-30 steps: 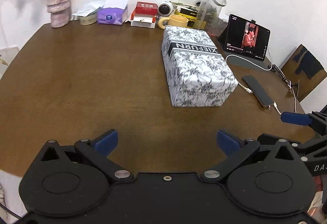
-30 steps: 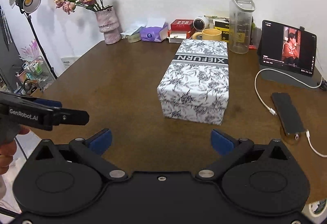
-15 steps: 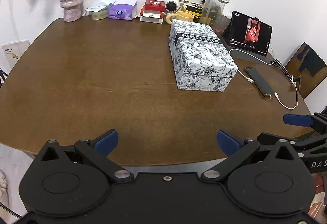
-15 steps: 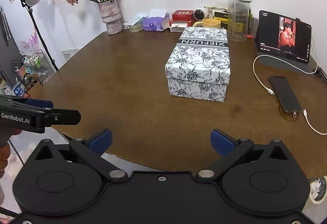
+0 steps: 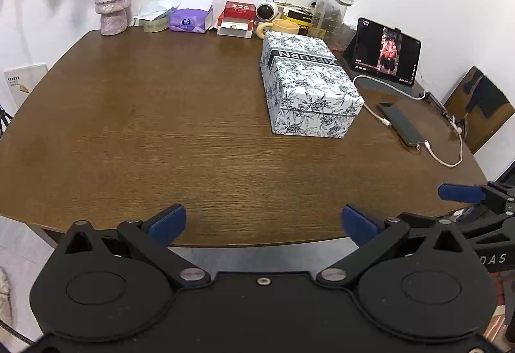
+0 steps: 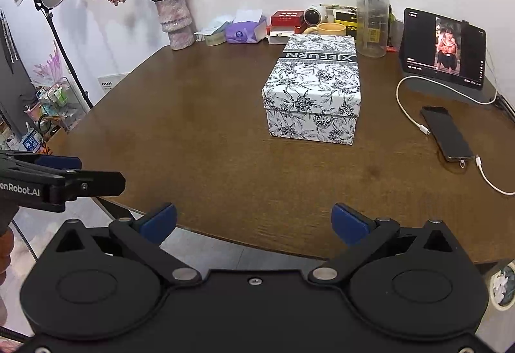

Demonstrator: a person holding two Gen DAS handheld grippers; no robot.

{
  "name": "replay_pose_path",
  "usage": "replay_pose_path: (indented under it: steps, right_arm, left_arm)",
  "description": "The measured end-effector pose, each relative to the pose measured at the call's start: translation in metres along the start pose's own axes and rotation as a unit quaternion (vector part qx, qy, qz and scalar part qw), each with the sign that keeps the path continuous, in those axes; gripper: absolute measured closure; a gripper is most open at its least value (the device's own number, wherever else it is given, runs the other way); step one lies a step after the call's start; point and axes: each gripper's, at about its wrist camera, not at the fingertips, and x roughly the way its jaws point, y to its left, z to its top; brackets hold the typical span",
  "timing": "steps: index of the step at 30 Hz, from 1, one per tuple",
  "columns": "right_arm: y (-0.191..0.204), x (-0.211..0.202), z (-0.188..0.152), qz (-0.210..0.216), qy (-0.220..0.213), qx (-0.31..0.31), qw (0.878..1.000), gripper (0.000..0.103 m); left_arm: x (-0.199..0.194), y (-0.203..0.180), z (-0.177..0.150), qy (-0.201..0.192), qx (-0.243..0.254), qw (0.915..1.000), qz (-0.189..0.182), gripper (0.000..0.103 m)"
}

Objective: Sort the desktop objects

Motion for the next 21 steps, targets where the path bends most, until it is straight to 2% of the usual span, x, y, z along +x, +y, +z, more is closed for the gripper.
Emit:
replay_pose_path:
  steps: [5,10,21]
  right_arm:
    - [-0.001,-0.005,-0.004,-0.002,-0.001,-0.001,1.000,0.000]
    - [-0.001,-0.007,-0.007,-0.002,-0.001,0.000,1.000,0.000]
    - [0.000,-0.008,-0.010,-0.002,-0.001,0.002,1.000,0.000]
  left_arm:
    - [-0.003,-0.001,-0.004,-0.004,-0.007,1.0000,-0.004,0.000]
    - [-0.005,-0.007,-0.007,-0.016,0.002,0.9998,0.010,0.000]
    - [-0.004,-0.015,-0.010,-0.020,0.022,0.9995,0.011,0.000]
